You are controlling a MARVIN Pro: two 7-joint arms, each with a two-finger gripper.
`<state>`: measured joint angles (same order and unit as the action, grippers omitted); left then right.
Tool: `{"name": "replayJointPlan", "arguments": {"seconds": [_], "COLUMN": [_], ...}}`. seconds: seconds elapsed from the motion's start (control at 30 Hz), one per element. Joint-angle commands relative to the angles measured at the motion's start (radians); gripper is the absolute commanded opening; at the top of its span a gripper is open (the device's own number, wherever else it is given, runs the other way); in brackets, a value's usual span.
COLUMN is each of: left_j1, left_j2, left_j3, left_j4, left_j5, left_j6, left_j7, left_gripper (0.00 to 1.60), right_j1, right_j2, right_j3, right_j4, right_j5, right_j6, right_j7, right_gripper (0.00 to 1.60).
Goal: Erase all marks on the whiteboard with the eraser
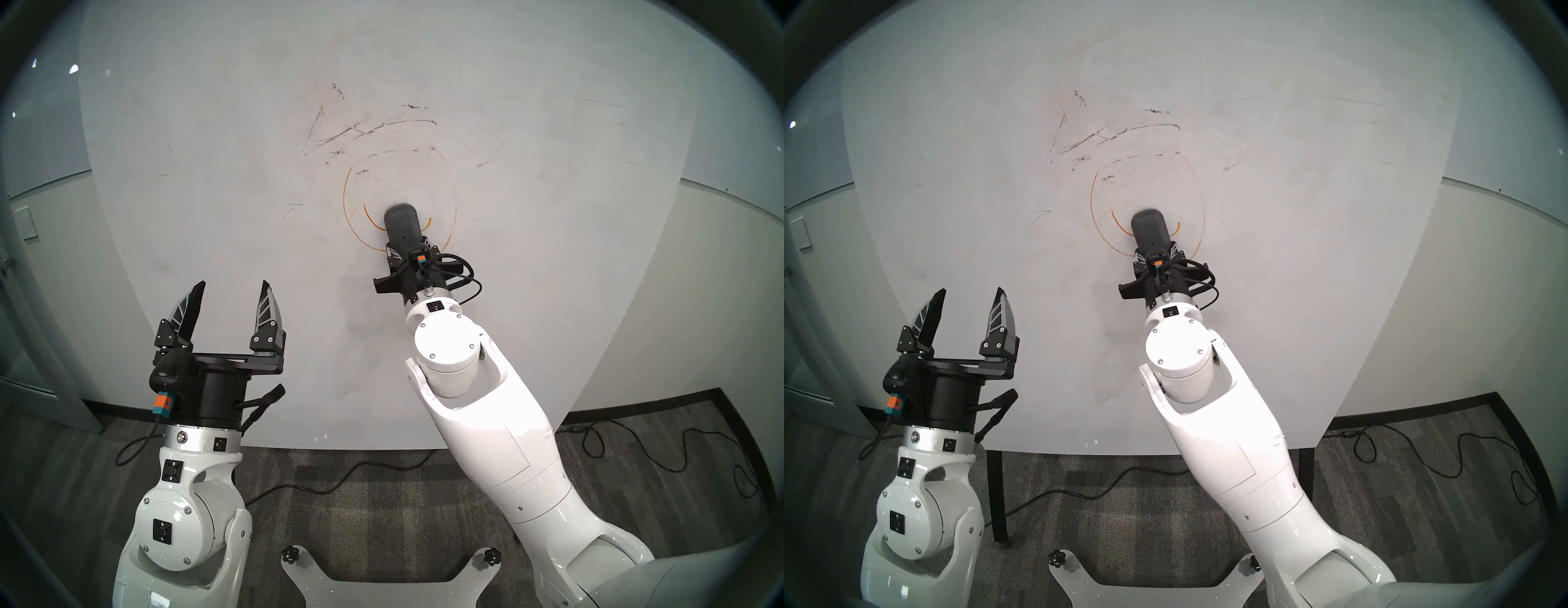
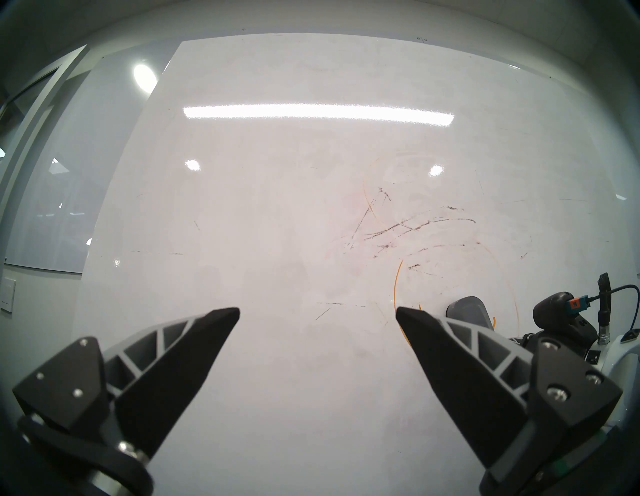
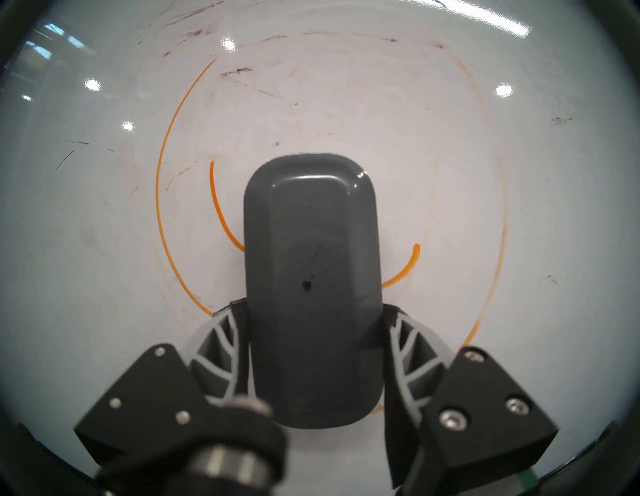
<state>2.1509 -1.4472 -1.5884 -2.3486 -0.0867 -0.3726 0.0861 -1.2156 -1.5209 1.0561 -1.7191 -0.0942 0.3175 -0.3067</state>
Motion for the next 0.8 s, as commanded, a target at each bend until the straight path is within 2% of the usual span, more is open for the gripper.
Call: {"name": "replayJointPlan", "arguments": {"seconds": [0.0,0.03,0.1,0.17,0.2,0.37,0.43,0.47,0.5,0.53,0.57,0.77], "left_j1": [-0.001,-0.001,-0.001,-0.001,-0.001,-0.001,-0.001,-0.001,-0.001,-0.001,-0.001,-0.001], "left_j2": [0.001,0.001,0.001,0.001,0.001,0.001,0.001,0.001,0.001,0.001,0.001,0.001], "left_j3": [-0.001,-0.001,-0.001,-0.001,-0.001,-0.001,-0.001,-0.001,-0.001,-0.001,-0.001,-0.002], "left_j4": [-0.023,-0.023,-0.023,-0.023,-0.023,-0.023,-0.023,-0.023,-0.023,-0.023,-0.023,-0.023], "left_j5": [-0.002,-0.002,-0.002,-0.002,-0.002,-0.002,-0.002,-0.002,-0.002,-0.002,-0.002,-0.002], "left_j6": [-0.003,-0.003,-0.003,-0.003,-0.003,-0.003,-0.003,-0.003,-0.003,-0.003,-0.003,-0.002], "left_j7": [-0.001,-0.001,-0.001,-0.001,-0.001,-0.001,-0.001,-0.001,-0.001,-0.001,-0.001,-0.001], "left_gripper": [1.60,1.60,1.60,1.60,1.60,1.60,1.60,1.60,1.60,1.60,1.60,1.60], "right_j1": [0.041,0.041,0.041,0.039,0.038,0.032,0.029,0.029,0.028,0.026,0.020,-0.005], "right_j2": [-0.023,-0.023,-0.022,-0.019,-0.018,-0.015,-0.013,-0.013,-0.012,-0.010,-0.006,0.007], "right_j3": [0.007,0.007,0.007,0.009,0.010,0.016,0.020,0.020,0.021,0.024,0.030,0.052], "right_j4": [-0.017,-0.017,-0.017,-0.019,-0.020,-0.023,-0.026,-0.026,-0.028,-0.030,-0.038,-0.069], "right_j5": [-0.002,-0.003,-0.006,-0.007,-0.007,-0.005,-0.005,-0.005,-0.005,-0.005,-0.002,0.015], "right_j6": [-0.009,-0.009,-0.012,-0.012,-0.013,-0.016,-0.017,-0.017,-0.017,-0.017,-0.016,-0.006], "right_j7": [-0.009,-0.010,-0.014,-0.015,-0.015,-0.015,-0.014,-0.014,-0.014,-0.013,-0.011,0.002], "right_gripper": [0.00,0.00,0.22,0.53,0.61,0.81,1.01,1.01,1.19,1.31,1.60,1.60]}}
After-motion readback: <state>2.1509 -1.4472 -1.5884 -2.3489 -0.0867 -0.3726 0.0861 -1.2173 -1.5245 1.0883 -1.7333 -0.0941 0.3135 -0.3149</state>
